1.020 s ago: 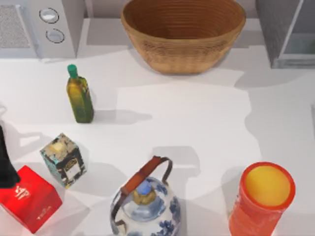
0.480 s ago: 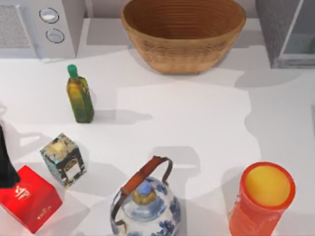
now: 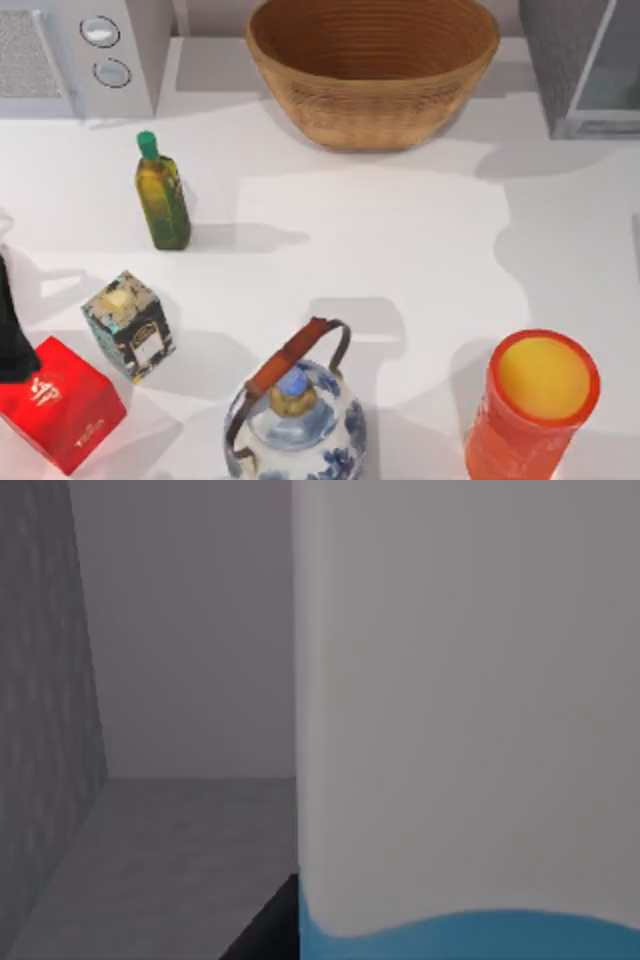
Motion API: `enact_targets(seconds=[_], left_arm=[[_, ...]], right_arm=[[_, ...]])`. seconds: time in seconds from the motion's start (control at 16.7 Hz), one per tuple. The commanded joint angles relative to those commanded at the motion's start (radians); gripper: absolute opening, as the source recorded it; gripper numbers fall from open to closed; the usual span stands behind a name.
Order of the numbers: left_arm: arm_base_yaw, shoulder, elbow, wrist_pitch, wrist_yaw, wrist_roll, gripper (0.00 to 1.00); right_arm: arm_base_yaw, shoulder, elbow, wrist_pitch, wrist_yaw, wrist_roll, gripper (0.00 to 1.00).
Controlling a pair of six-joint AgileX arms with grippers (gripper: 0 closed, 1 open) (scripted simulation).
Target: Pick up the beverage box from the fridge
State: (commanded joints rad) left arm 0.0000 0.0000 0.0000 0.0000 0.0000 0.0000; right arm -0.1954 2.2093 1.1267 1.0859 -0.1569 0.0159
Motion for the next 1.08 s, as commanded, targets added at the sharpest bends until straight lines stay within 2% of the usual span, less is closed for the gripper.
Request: enact_targets(seconds=[0.36, 0.66, 0.84, 1.08], left_arm=[[0.0, 0.0, 0.0, 0.0, 0.0, 0.0, 1.0], [0.0, 0.0, 0.0, 0.0, 0.0, 0.0, 1.0], [0.0, 0.0, 0.0, 0.0, 0.0, 0.0, 1.0], [0.0, 0.0, 0.0, 0.0, 0.0, 0.0, 1.0]], right_arm=[[0.0, -0.113, 0.027, -0.14, -0.002, 0.001, 0.0], [-0.001, -0.12, 0.023, -0.147, -0.003, 0.003, 0.0], [-0.011, -0.18, -0.045, -0.114, -0.014, 0.003, 0.0], [-0.028, -0.279, -0.232, -0.065, -0.032, 0.004, 0.0]])
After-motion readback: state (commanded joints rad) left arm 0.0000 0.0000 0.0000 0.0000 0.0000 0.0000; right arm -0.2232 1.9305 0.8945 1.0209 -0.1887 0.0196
